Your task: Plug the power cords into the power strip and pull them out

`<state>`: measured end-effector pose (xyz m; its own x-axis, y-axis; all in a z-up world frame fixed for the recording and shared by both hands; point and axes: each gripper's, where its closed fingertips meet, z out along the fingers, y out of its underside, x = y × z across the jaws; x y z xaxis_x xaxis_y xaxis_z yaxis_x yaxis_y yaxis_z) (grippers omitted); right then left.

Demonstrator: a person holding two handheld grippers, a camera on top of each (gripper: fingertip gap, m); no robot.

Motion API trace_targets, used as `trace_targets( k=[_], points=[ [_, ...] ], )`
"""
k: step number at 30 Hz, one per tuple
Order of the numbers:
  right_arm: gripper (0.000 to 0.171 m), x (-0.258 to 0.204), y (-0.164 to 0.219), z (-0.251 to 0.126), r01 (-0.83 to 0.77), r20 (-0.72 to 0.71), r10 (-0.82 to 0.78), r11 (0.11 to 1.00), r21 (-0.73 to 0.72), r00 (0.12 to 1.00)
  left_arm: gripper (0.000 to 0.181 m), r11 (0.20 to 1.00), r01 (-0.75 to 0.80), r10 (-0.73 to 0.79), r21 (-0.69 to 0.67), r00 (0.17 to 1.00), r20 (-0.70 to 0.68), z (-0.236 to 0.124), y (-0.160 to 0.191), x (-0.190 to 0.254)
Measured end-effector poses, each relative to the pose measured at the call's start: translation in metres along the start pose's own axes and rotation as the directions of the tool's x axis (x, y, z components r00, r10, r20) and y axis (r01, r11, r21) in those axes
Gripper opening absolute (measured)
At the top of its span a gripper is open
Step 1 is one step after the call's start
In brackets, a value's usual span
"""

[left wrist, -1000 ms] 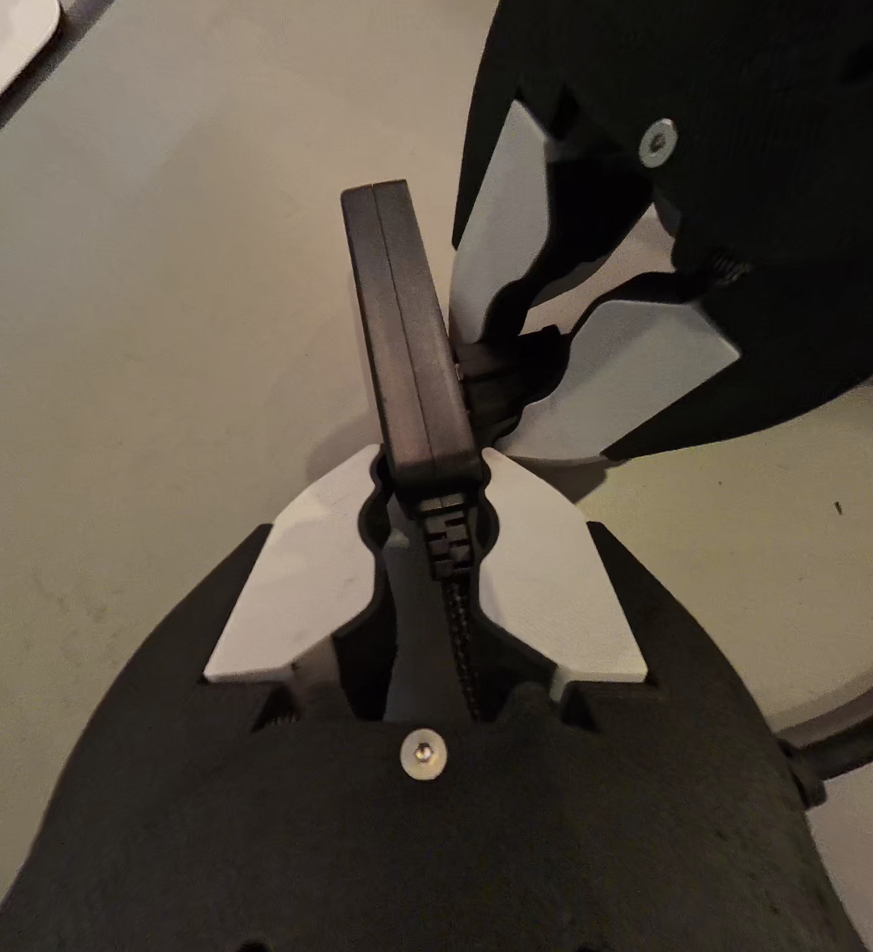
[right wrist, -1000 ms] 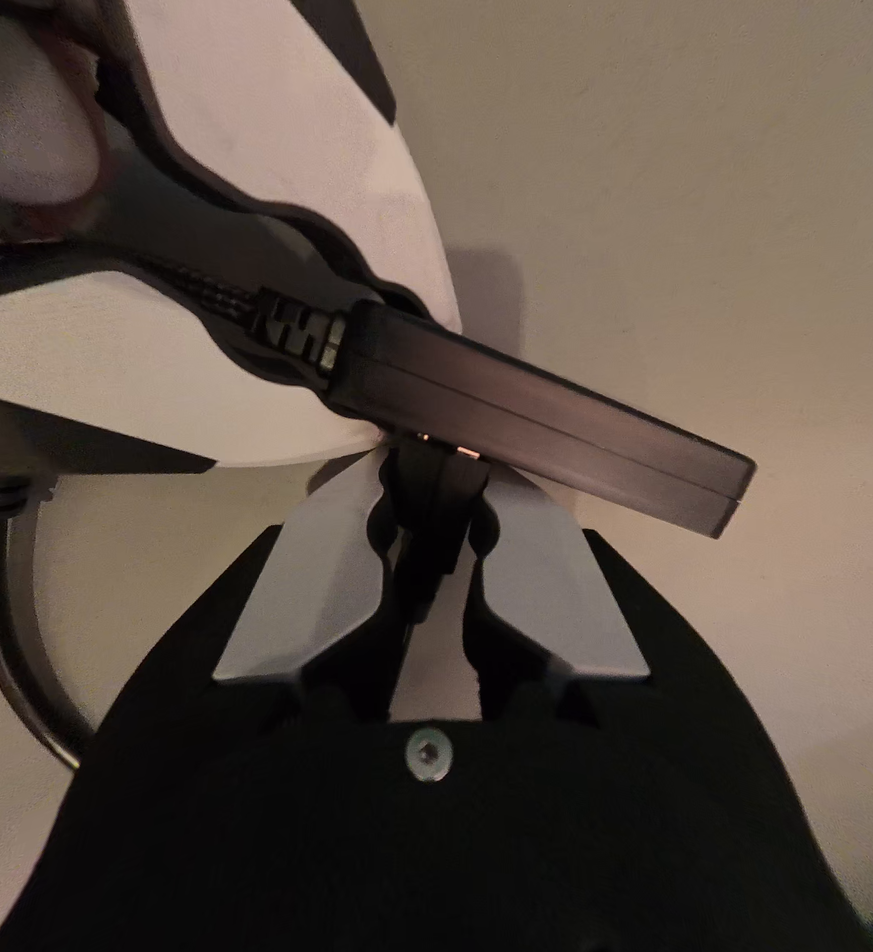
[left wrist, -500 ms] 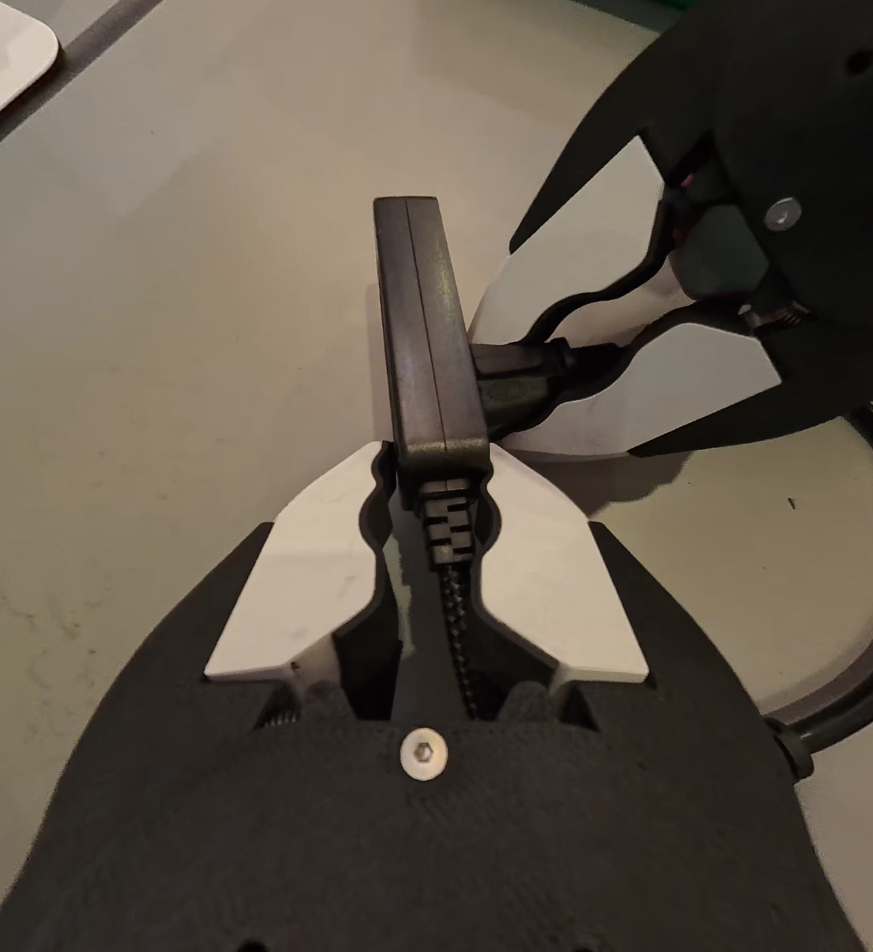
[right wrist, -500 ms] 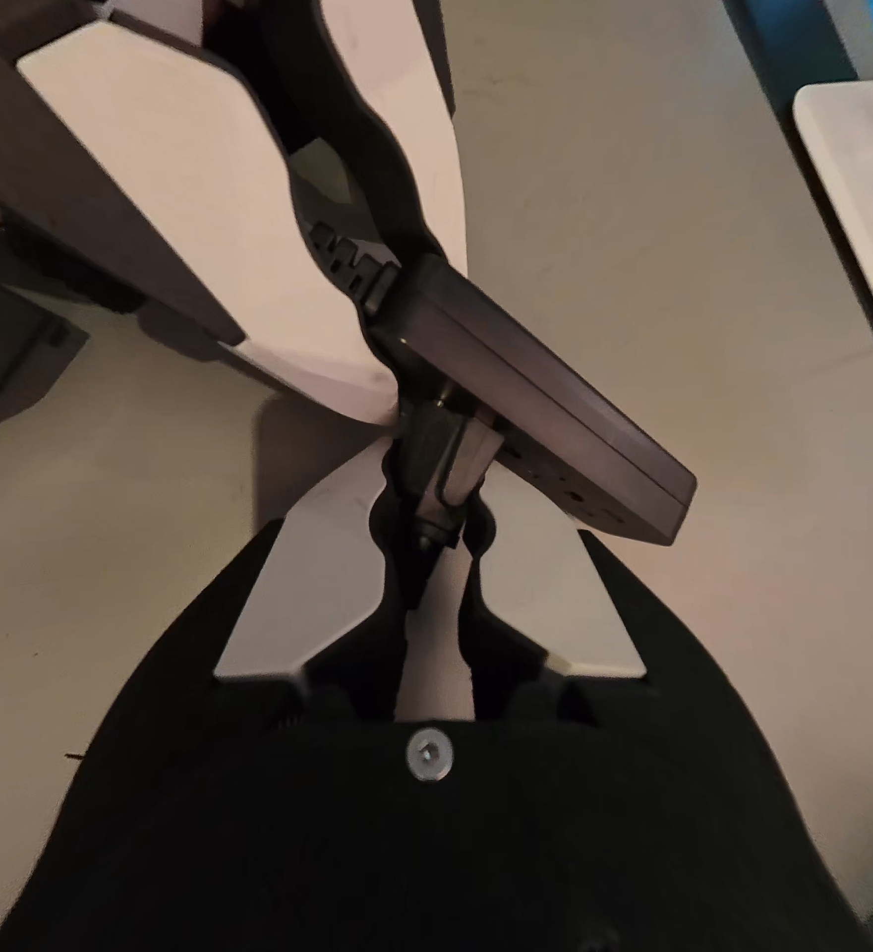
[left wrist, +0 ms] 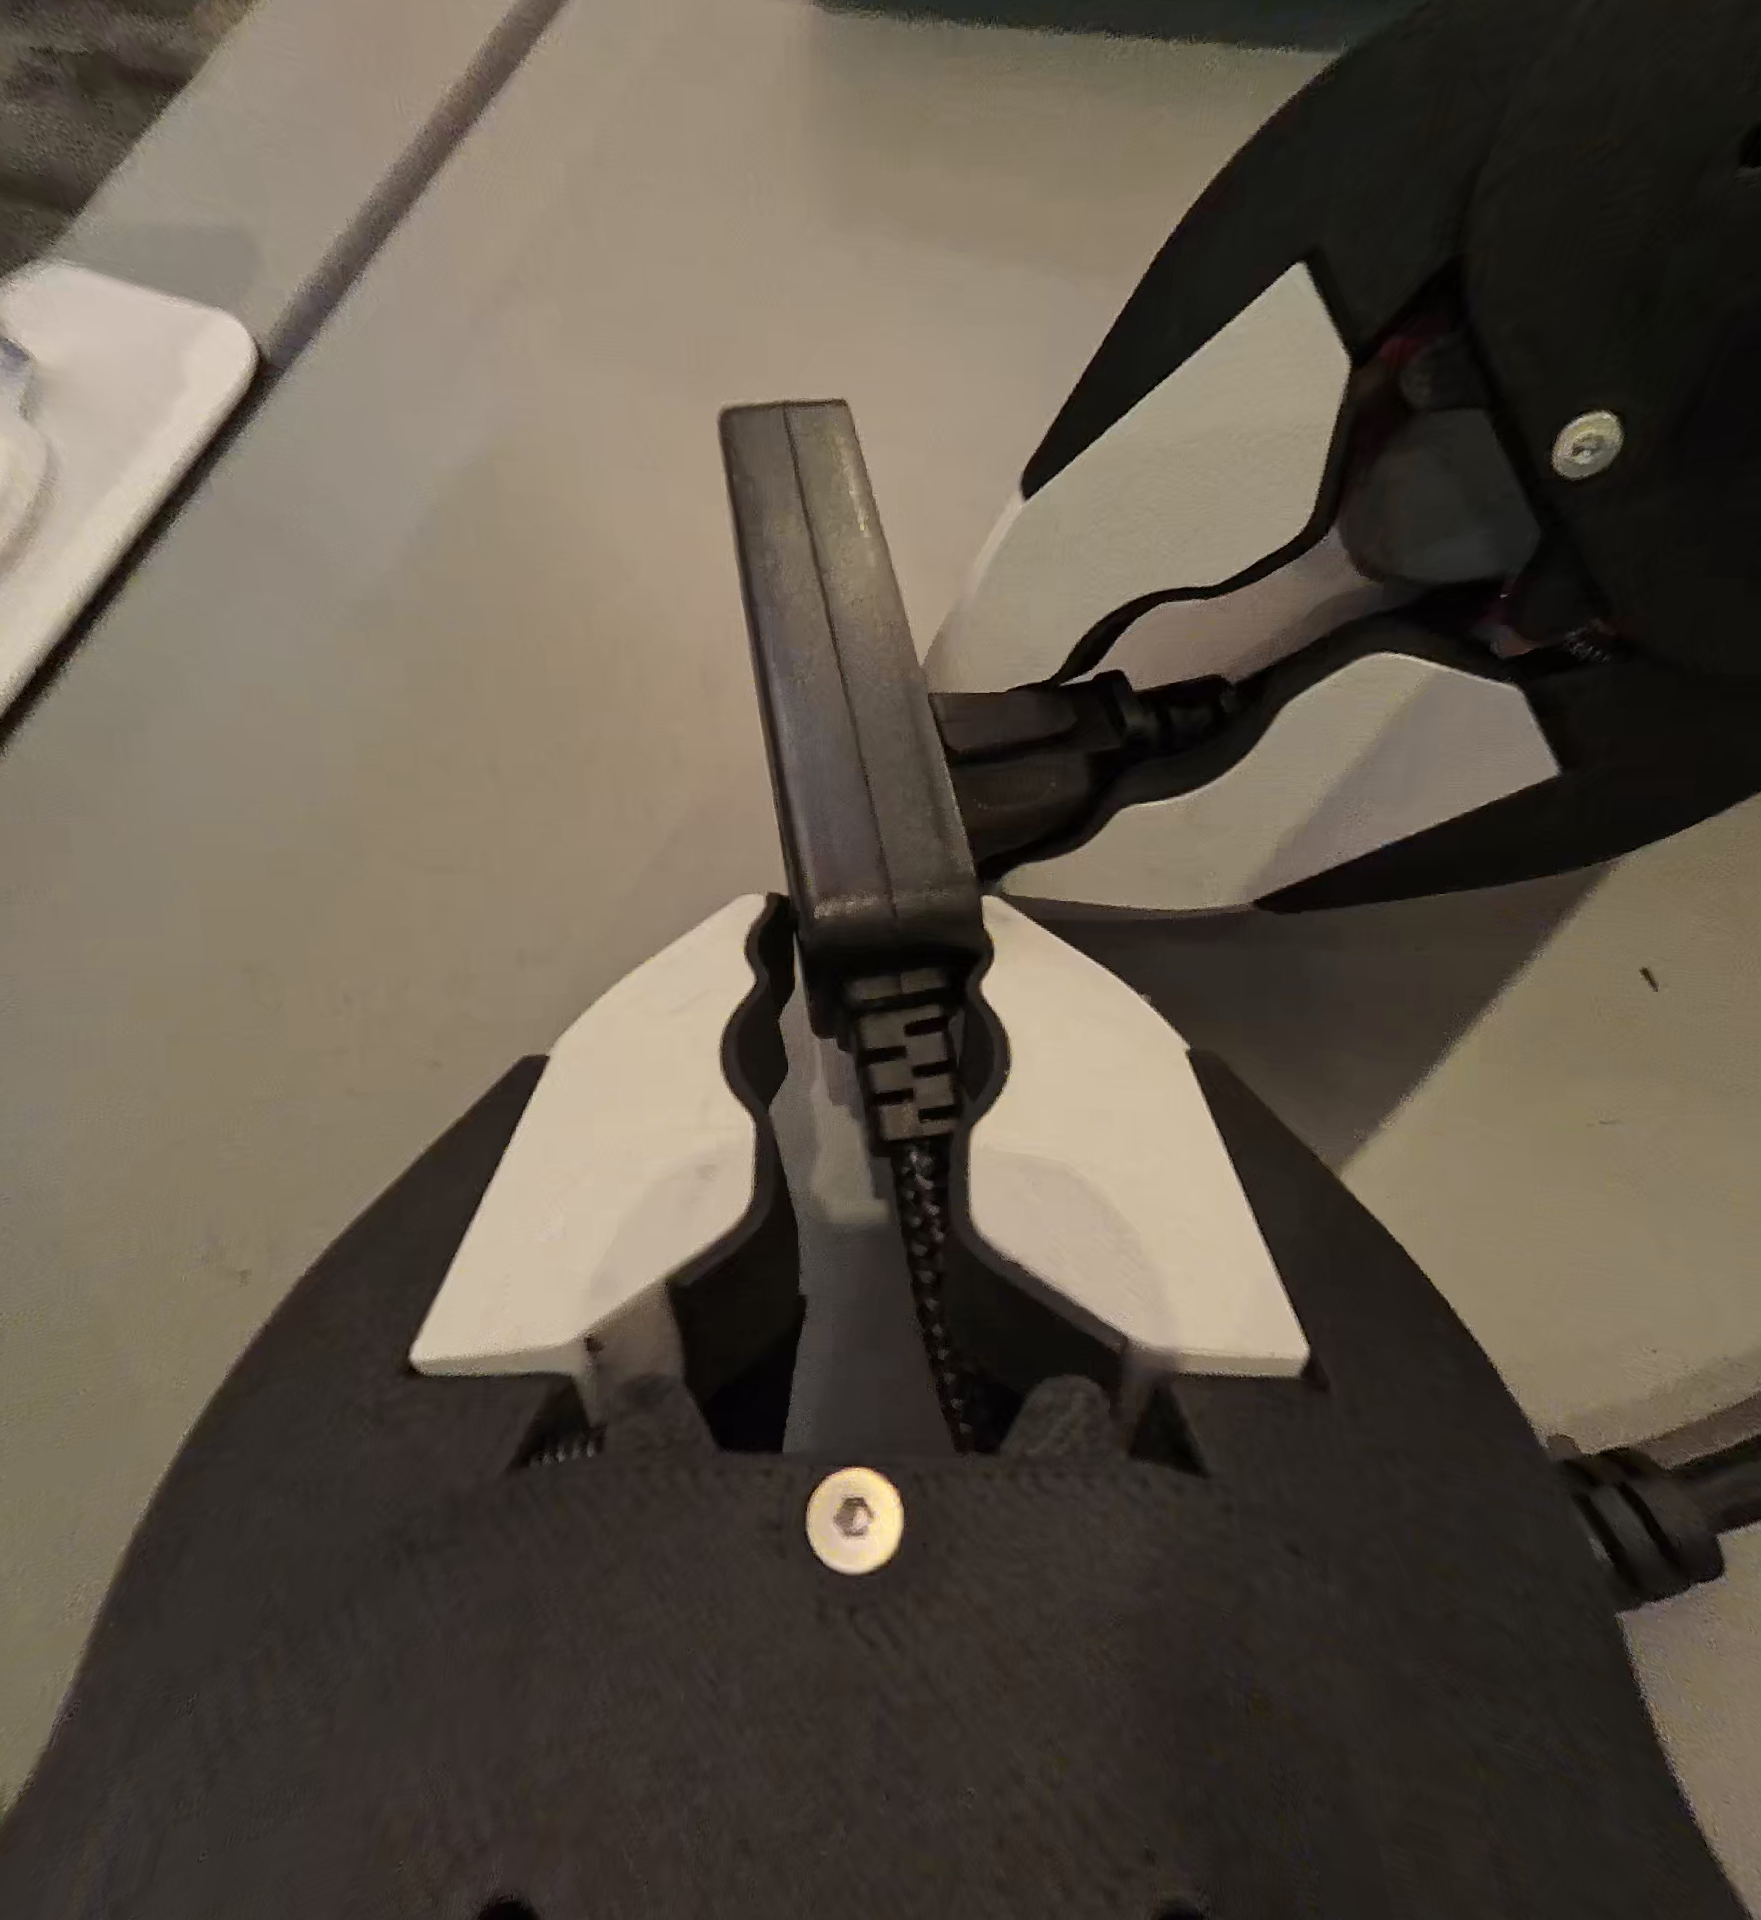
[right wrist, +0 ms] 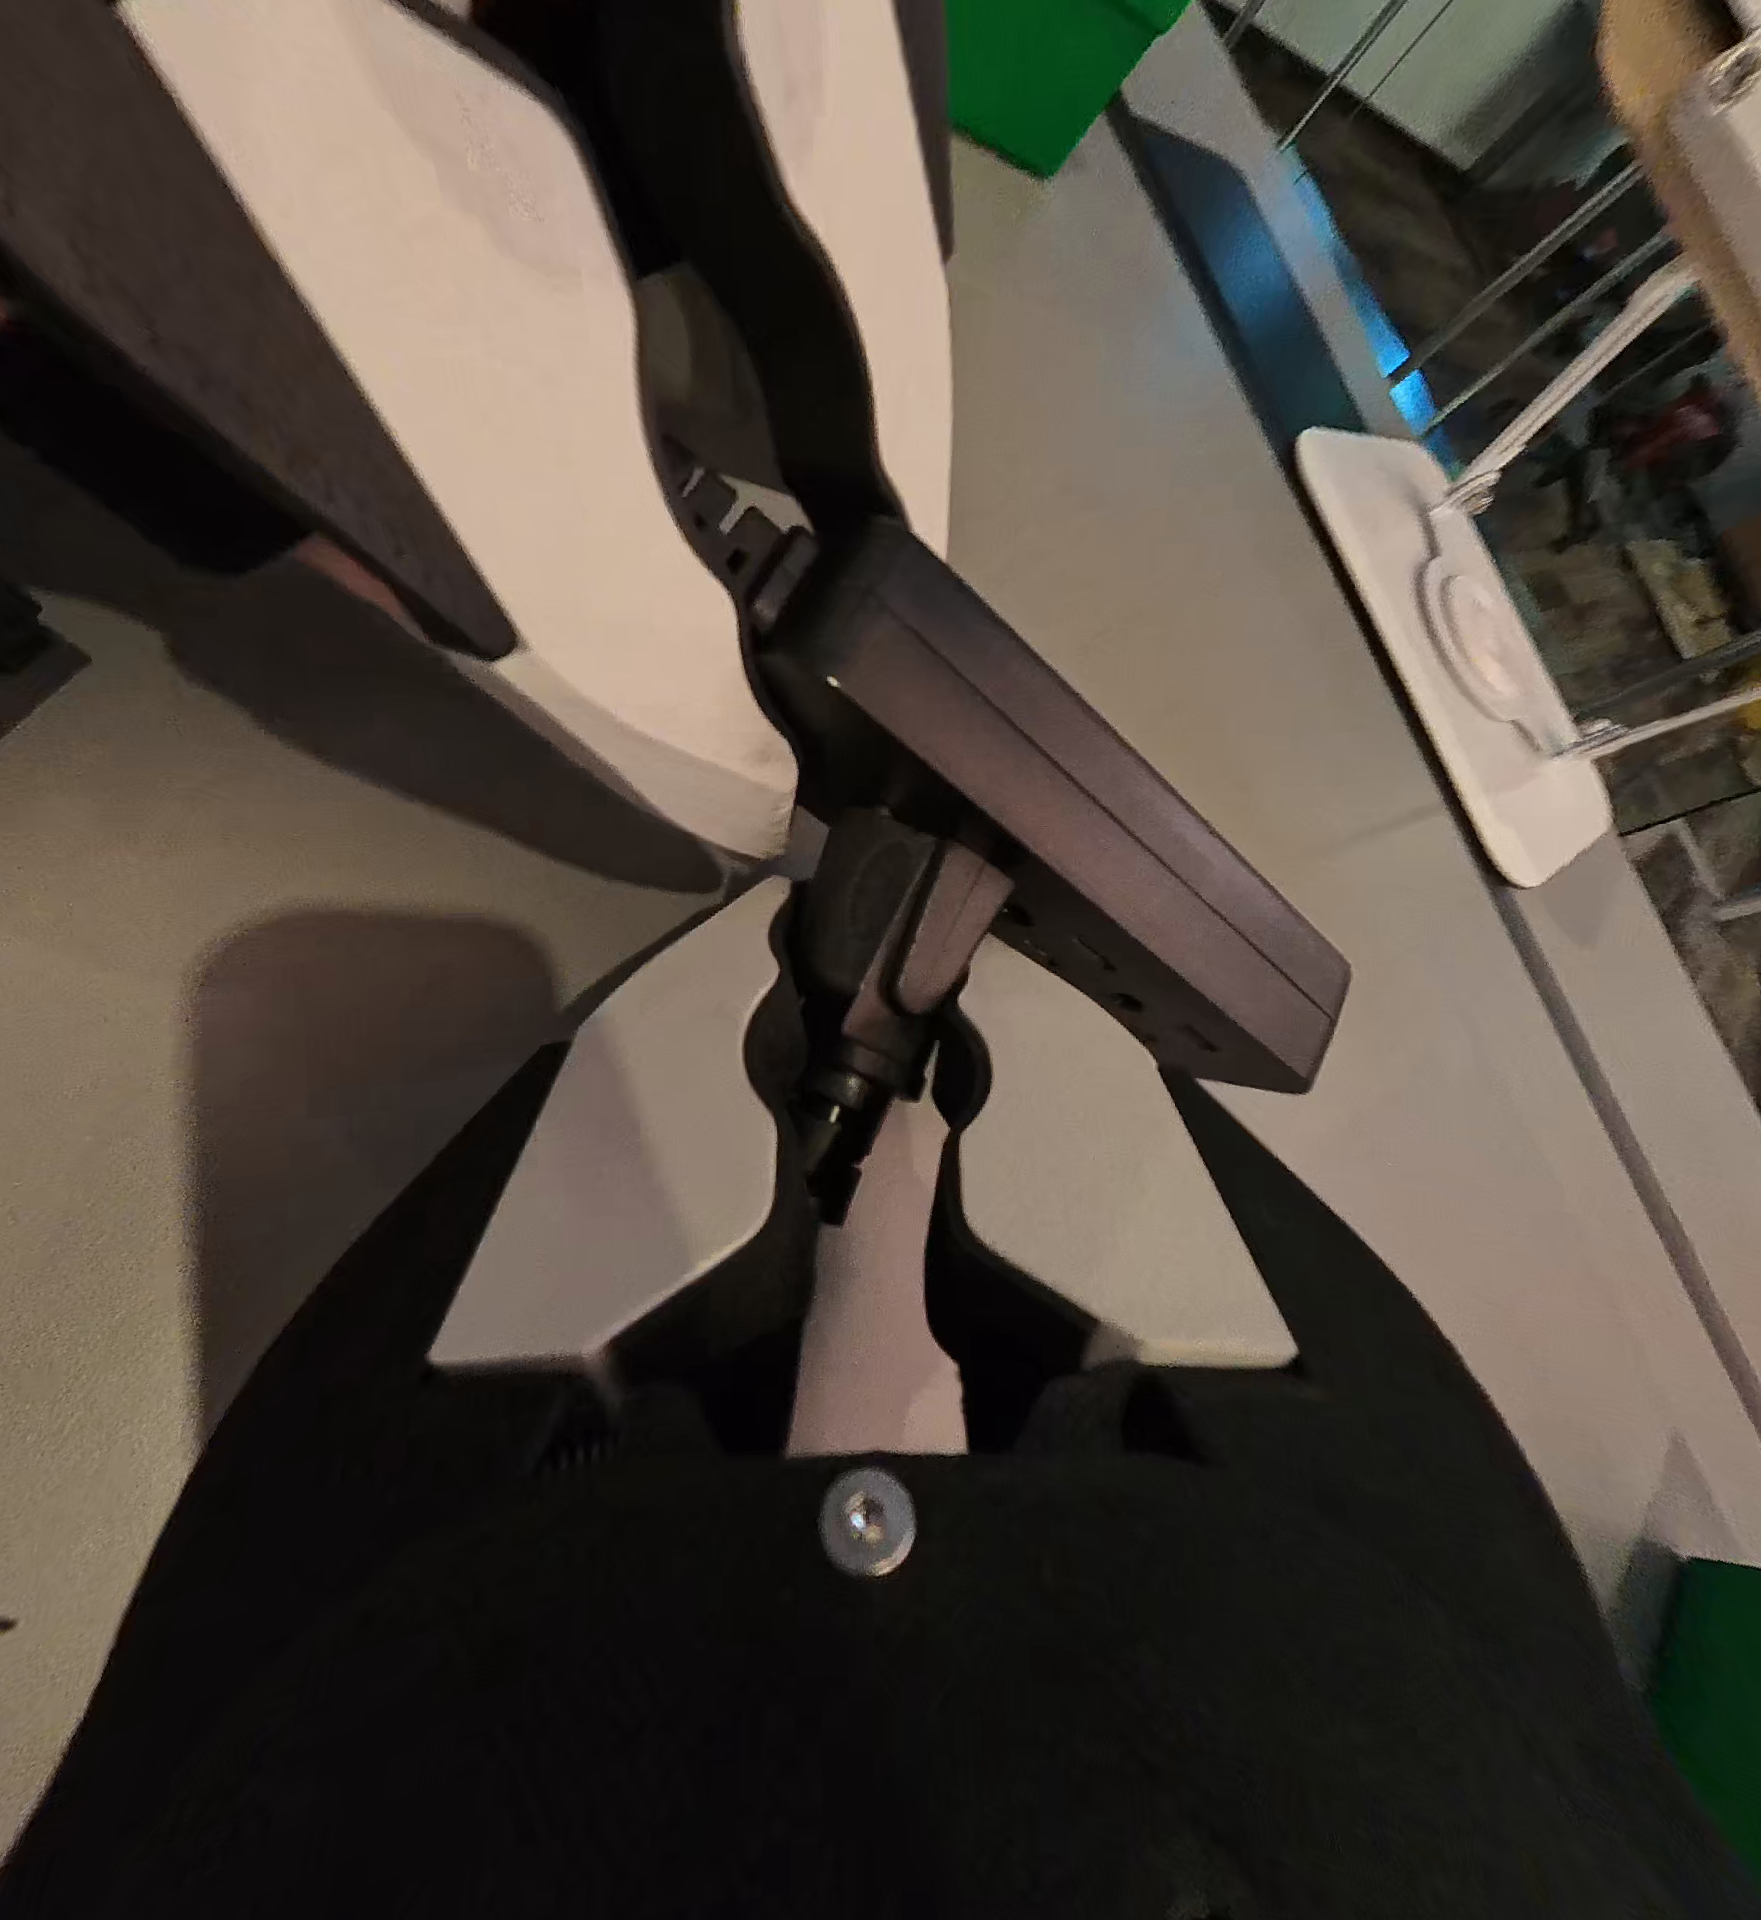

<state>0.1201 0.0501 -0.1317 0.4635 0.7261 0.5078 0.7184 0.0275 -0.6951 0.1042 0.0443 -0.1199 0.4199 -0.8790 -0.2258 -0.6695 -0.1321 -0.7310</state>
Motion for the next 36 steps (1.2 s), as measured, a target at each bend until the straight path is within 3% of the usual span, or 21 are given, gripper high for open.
trace_targets(
  k=[4,6,9,11,13,15,18,21,25,29,32,36],
  points=[
    [0.024,0.015,-0.012,-0.020,0.116,-0.103,-0.110,0.992,0.055,0.989,0.037,0.980,-0.166,0.154,0.109,0.981,0.115,-0.016,-0.021,0.007],
    [0.023,0.022,-0.021,-0.027,0.192,-0.135,-0.185,0.981,0.043,0.973,0.050,0.975,-0.146,0.125,0.165,0.983,0.132,-0.027,-0.029,0.002],
    [0.023,0.034,-0.037,-0.039,0.300,-0.166,-0.289,0.953,0.044,0.943,0.079,0.977,0.071,-0.055,0.200,0.995,-0.081,-0.044,-0.040,0.000],
    [0.023,0.042,-0.047,-0.047,0.378,-0.196,-0.362,0.925,0.045,0.911,0.090,0.942,0.231,-0.162,0.242,0.948,-0.273,-0.061,-0.055,-0.004],
    [0.023,0.045,-0.057,-0.053,0.458,-0.203,-0.439,0.887,0.057,0.875,0.087,0.847,0.418,-0.260,0.329,0.864,-0.431,-0.080,-0.080,-0.022],
    [0.023,0.050,-0.069,-0.058,0.563,-0.244,-0.539,0.826,0.035,0.806,0.079,0.732,0.606,-0.314,0.312,0.706,-0.635,-0.089,-0.104,-0.032],
    [0.023,0.055,-0.088,-0.065,0.706,-0.289,-0.676,0.708,0.001,0.678,0.077,0.761,0.621,-0.286,0.188,0.582,-0.761,-0.080,-0.122,-0.019],
    [0.023,0.070,-0.099,-0.072,0.773,-0.302,-0.749,0.632,-0.058,0.590,0.062,0.853,0.478,-0.178,0.207,0.641,-0.747,-0.081,-0.139,-0.004],
    [0.024,0.109,-0.106,-0.080,0.691,-0.371,-0.693,0.704,-0.162,0.619,0.054,0.799,0.483,-0.136,0.358,0.725,-0.675,-0.092,-0.172,-0.023],
    [0.028,0.123,-0.101,-0.073,0.500,-0.380,-0.516,0.853,-0.148,0.768,0.051,0.732,0.498,-0.045,0.464,0.715,-0.697,-0.094,-0.186,-0.031],
    [0.023,0.128,-0.087,-0.062,0.461,-0.385,-0.500,0.866,-0.194,0.776,0.051,0.742,0.474,-0.029,0.474,0.730,-0.683,-0.080,-0.185,-0.034],
    [0.024,0.131,-0.083,-0.058,0.365,-0.413,-0.382,0.923,-0.123,0.827,0.051,0.711,0.489,-0.007,0.506,0.724,-0.690,-0.077,-0.187,-0.036]
  ],
)
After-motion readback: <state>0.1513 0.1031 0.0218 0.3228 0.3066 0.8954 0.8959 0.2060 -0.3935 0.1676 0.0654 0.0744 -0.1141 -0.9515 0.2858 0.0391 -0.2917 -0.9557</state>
